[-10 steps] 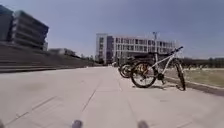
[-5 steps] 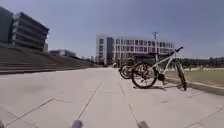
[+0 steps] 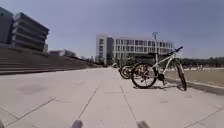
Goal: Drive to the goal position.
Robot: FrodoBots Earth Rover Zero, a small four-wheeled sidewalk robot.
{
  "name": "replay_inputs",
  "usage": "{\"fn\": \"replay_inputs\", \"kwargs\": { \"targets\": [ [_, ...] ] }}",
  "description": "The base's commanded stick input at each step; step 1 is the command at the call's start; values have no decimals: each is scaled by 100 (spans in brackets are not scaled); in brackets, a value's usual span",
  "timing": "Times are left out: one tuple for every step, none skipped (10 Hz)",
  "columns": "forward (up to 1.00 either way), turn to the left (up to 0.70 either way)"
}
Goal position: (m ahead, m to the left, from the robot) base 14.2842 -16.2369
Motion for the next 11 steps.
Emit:
{"fn": "replay_inputs", "kwargs": {
  "targets": [
    [0,0],
    [0,0],
    [0,0],
    [31,0],
    [70,0],
    [70,0],
    [70,0],
    [70,0],
    [70,0],
    [70,0],
    [70,0]
  ]
}}
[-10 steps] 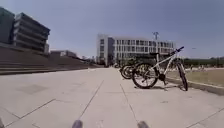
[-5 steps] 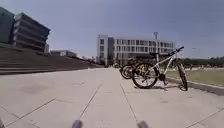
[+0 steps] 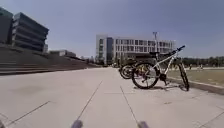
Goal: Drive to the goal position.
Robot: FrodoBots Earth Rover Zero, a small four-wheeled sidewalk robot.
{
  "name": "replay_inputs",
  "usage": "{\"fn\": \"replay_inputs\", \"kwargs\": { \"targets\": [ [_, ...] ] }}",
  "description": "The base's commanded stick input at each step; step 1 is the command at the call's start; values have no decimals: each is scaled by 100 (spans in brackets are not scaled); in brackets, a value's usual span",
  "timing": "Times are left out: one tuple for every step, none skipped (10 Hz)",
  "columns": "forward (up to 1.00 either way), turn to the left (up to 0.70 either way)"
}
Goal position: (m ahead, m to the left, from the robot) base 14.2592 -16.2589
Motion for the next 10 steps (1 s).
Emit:
{"fn": "replay_inputs", "kwargs": {
  "targets": [
    [70,0],
    [70,0],
    [70,0],
    [70,23],
    [70,35],
    [70,34],
    [70,0],
    [70,0],
    [70,0],
    [70,0]
  ]
}}
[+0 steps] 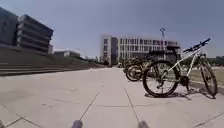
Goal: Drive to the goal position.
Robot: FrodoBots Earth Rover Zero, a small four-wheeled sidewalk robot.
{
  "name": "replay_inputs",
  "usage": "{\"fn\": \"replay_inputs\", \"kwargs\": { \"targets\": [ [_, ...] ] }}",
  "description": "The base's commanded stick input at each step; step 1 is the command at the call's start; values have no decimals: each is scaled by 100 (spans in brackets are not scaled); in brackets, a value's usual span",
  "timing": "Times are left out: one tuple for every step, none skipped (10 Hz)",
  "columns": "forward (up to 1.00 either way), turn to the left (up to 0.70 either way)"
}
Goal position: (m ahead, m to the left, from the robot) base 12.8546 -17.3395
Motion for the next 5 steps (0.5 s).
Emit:
{"fn": "replay_inputs", "kwargs": {
  "targets": [
    [70,0],
    [70,11],
    [70,33],
    [70,35],
    [70,31]
  ]
}}
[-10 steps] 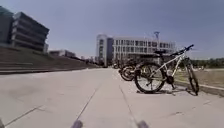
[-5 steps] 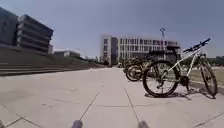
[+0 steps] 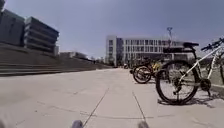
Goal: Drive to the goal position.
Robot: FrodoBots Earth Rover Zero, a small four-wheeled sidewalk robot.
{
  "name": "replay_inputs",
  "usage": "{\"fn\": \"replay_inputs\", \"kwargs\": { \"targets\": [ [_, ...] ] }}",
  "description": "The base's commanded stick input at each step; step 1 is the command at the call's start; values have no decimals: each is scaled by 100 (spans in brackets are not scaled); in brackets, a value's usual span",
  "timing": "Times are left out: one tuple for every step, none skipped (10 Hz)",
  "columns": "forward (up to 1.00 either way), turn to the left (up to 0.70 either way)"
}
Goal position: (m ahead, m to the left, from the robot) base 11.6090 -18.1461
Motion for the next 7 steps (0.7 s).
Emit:
{"fn": "replay_inputs", "kwargs": {
  "targets": [
    [70,0],
    [70,0],
    [70,0],
    [70,0],
    [70,0],
    [70,0],
    [70,0]
  ]
}}
